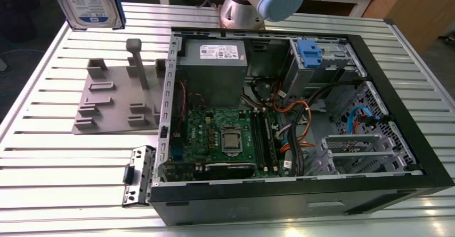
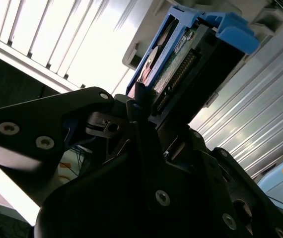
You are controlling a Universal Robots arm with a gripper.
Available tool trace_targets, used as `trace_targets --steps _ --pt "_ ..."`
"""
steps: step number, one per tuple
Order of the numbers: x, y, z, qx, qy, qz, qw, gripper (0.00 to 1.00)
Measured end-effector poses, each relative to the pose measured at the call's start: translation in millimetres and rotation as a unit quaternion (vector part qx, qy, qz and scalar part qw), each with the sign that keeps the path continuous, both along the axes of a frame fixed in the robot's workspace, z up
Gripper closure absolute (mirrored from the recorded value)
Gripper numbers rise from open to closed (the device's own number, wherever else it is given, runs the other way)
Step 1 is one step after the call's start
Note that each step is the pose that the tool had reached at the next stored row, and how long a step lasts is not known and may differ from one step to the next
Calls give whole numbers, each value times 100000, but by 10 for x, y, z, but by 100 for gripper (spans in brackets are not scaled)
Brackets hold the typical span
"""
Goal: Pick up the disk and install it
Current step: 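Pick up the disk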
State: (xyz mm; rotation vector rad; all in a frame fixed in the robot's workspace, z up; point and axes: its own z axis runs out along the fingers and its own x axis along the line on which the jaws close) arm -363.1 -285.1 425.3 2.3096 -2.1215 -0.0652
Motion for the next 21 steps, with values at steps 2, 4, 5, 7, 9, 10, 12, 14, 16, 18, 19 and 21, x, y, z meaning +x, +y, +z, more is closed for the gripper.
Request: trace_targets --steps 2,4,5,7,9,10,12,14,16,18,19,21 --pt "0 0 18 2 -1 -1 100000 64" --pt "0 0 38 1 -2 1 100000 64" --pt "0 0 49 2 -4 1 100000 64" --pt "0 0 73 1 -2 2 100000 64" --pt "0 0 100 -1 1 0 100000 64" --pt "0 0 112 1 -2 -1 100000 64" --pt "0 0 134 2 -5 -1 100000 64" --pt "0 0 157 1 0 -1 100000 64" --pt "0 0 179 1 -1 1 100000 64" --pt "0 0 205 1 -2 2 100000 64" --pt "0 0 219 2 1 2 100000 64" --pt "0 0 246 1 -1 2 100000 64"
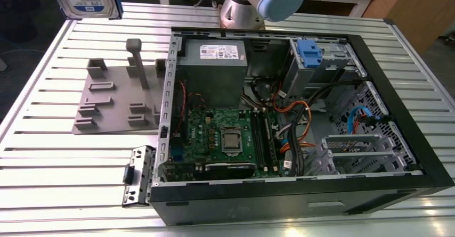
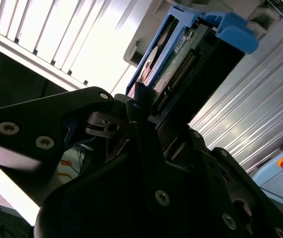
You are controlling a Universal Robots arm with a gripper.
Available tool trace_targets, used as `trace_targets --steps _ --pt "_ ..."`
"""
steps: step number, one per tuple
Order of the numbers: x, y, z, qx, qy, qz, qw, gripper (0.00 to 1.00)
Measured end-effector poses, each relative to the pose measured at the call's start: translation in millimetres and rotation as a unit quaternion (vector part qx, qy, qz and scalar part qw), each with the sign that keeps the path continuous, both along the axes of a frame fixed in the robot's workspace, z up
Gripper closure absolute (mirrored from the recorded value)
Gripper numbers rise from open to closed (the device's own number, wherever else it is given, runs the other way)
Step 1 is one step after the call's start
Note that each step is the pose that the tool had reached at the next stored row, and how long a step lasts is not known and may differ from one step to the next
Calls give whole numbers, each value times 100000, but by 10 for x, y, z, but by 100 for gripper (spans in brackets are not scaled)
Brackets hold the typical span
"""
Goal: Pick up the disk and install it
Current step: 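Pick up the disk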
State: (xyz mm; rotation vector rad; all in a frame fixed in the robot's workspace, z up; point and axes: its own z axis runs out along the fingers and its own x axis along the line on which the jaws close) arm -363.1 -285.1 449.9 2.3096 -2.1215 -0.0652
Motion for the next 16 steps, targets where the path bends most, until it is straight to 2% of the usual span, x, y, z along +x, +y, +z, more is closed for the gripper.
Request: trace_targets --steps 16 --pt "0 0 201 3 -2 -1 100000 64"
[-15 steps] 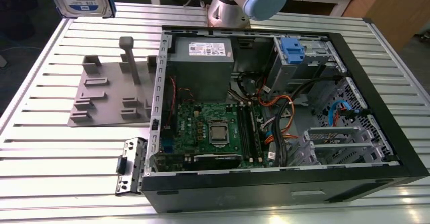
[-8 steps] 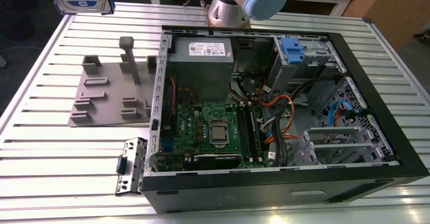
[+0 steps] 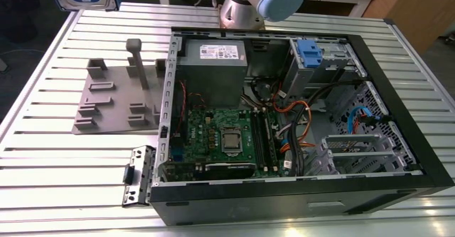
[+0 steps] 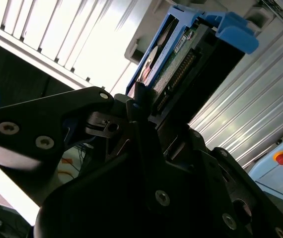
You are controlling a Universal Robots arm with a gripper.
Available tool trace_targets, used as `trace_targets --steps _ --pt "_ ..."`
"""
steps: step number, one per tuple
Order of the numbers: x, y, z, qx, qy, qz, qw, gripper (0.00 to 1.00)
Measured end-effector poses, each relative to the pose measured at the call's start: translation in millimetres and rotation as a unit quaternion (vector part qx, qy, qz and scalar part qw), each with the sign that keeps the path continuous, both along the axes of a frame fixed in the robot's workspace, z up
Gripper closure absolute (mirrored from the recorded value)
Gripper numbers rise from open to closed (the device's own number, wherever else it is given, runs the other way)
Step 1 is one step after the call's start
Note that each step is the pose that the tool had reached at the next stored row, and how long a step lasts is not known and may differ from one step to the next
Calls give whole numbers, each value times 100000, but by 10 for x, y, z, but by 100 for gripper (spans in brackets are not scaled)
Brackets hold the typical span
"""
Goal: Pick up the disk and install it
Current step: 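Pick up the disk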
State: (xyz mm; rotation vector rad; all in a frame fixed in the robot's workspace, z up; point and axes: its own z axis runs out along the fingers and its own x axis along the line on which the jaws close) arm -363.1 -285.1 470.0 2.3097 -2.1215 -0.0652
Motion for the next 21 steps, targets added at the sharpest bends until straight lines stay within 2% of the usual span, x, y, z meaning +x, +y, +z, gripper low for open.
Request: trace_targets --steps 3,12,16,21 --pt "0 0 26 -2 4 0 100000 64" --pt "11 0 33 -8 15 11 100000 64" --pt "77 0 31 -1 7 2 100000 64" --pt "198 0 31 2 25 1 100000 64"
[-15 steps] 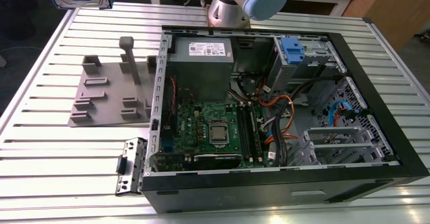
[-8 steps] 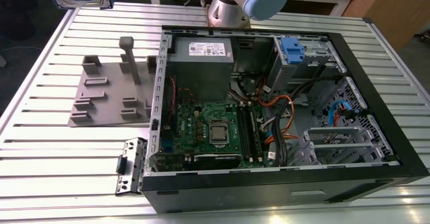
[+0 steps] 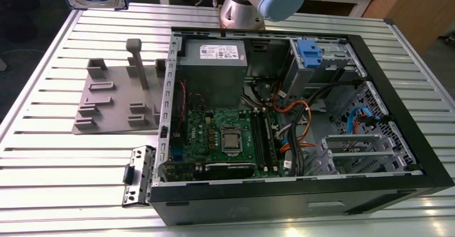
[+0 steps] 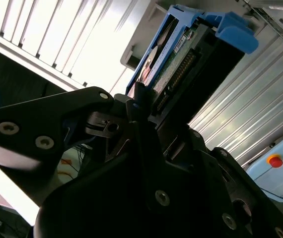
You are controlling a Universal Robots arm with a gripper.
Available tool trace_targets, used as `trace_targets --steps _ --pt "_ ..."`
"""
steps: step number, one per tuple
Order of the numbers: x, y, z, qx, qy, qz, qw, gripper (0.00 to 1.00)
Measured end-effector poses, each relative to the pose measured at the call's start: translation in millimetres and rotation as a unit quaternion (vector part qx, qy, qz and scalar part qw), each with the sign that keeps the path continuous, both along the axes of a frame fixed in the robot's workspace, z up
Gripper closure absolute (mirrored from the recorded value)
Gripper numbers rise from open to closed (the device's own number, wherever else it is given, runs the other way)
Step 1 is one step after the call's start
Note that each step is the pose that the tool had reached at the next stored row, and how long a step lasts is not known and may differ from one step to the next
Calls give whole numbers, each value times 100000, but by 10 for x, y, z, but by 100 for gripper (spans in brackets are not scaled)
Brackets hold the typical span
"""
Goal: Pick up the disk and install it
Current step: 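Pick up the disk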
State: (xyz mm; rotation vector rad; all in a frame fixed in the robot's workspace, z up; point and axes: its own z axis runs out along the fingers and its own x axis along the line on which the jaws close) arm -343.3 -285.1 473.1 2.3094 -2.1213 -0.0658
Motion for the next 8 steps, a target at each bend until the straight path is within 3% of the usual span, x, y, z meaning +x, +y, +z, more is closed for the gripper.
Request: trace_targets --steps 8 --pt "168 0 0 -3 14 -2 100000 64"
